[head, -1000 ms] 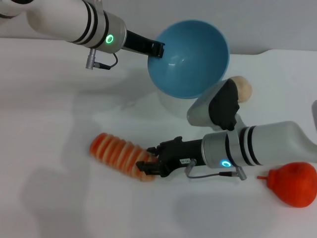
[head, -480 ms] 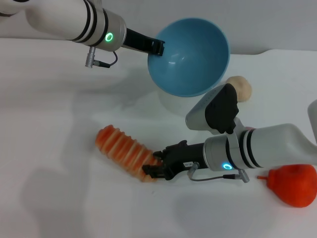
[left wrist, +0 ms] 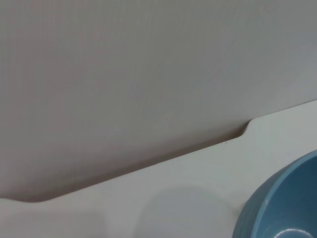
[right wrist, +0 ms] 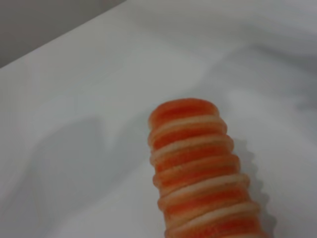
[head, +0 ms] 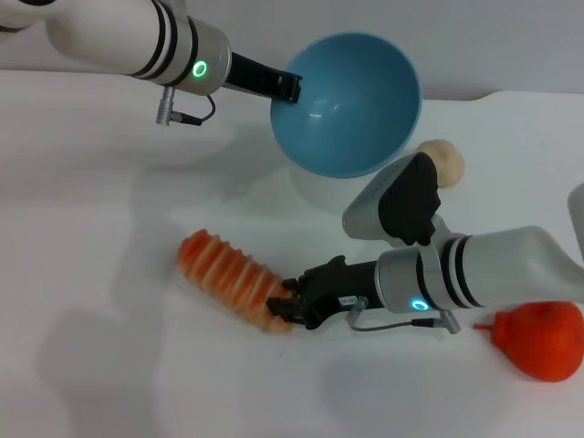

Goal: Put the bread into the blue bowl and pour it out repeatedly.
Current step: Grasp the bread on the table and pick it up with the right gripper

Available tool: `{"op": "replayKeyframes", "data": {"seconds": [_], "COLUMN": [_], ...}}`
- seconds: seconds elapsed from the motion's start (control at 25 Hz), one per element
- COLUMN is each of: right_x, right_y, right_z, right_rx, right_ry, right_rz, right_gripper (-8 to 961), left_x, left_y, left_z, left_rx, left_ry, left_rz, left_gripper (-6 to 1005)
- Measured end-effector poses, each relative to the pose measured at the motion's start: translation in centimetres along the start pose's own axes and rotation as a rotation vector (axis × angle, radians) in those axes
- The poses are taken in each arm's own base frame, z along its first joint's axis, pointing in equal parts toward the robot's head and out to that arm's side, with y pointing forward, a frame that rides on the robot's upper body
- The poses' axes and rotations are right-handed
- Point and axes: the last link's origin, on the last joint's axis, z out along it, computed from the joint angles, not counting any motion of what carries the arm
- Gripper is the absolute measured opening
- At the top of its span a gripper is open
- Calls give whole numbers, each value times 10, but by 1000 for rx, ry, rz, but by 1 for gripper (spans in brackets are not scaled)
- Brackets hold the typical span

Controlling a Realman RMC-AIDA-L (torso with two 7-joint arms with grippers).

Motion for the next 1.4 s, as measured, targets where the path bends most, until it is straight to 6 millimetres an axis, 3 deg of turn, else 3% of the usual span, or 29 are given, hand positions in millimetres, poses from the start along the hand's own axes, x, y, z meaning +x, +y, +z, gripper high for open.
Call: {"op": "replayKeyframes", "data": {"seconds": [0.2,0.44,0.84,1.4], "right_x": [-1,6,8,15], "right_y": [1,-10,-14,-21], "right_z": [-5,-27,-47,-130], "right_rx": [-41,-103,-173,-319], "right_ry": [-44,-159,-235,-580], "right_rz": [4,75,110,131], "right_gripper": [337,282,211,111], "left_x": [0,-1,-2,-10], "left_y": [0,-1,-3,-14], "left_z": [0,0,-1,0], "left_rx": [2,2,6,91], "left_ry": [2,-1,-1,-60], "left_rz": [-1,-4,-6,26], "left_gripper": [0,-1,0,-2]}}
